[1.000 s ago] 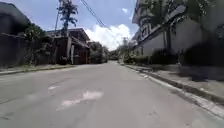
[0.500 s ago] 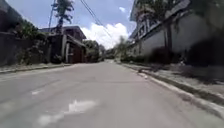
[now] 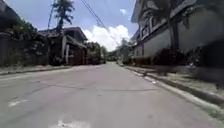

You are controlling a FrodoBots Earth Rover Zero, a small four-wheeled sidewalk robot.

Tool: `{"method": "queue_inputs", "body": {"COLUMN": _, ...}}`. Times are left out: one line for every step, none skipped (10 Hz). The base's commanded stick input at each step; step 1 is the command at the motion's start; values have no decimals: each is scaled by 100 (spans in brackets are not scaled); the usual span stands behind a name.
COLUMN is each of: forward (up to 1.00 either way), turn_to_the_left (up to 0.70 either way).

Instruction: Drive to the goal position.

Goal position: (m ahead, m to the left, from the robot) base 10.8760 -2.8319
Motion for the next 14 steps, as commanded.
{"method": "queue_inputs", "body": {"forward": 100, "turn_to_the_left": -4}}
{"method": "queue_inputs", "body": {"forward": 100, "turn_to_the_left": -13}}
{"method": "queue_inputs", "body": {"forward": 100, "turn_to_the_left": -39}}
{"method": "queue_inputs", "body": {"forward": 100, "turn_to_the_left": -39}}
{"method": "queue_inputs", "body": {"forward": 100, "turn_to_the_left": -19}}
{"method": "queue_inputs", "body": {"forward": 100, "turn_to_the_left": -3}}
{"method": "queue_inputs", "body": {"forward": 100, "turn_to_the_left": 0}}
{"method": "queue_inputs", "body": {"forward": 100, "turn_to_the_left": 0}}
{"method": "queue_inputs", "body": {"forward": 100, "turn_to_the_left": -1}}
{"method": "queue_inputs", "body": {"forward": 100, "turn_to_the_left": -4}}
{"method": "queue_inputs", "body": {"forward": 100, "turn_to_the_left": -33}}
{"method": "queue_inputs", "body": {"forward": 100, "turn_to_the_left": -38}}
{"method": "queue_inputs", "body": {"forward": 100, "turn_to_the_left": -30}}
{"method": "queue_inputs", "body": {"forward": 100, "turn_to_the_left": -8}}
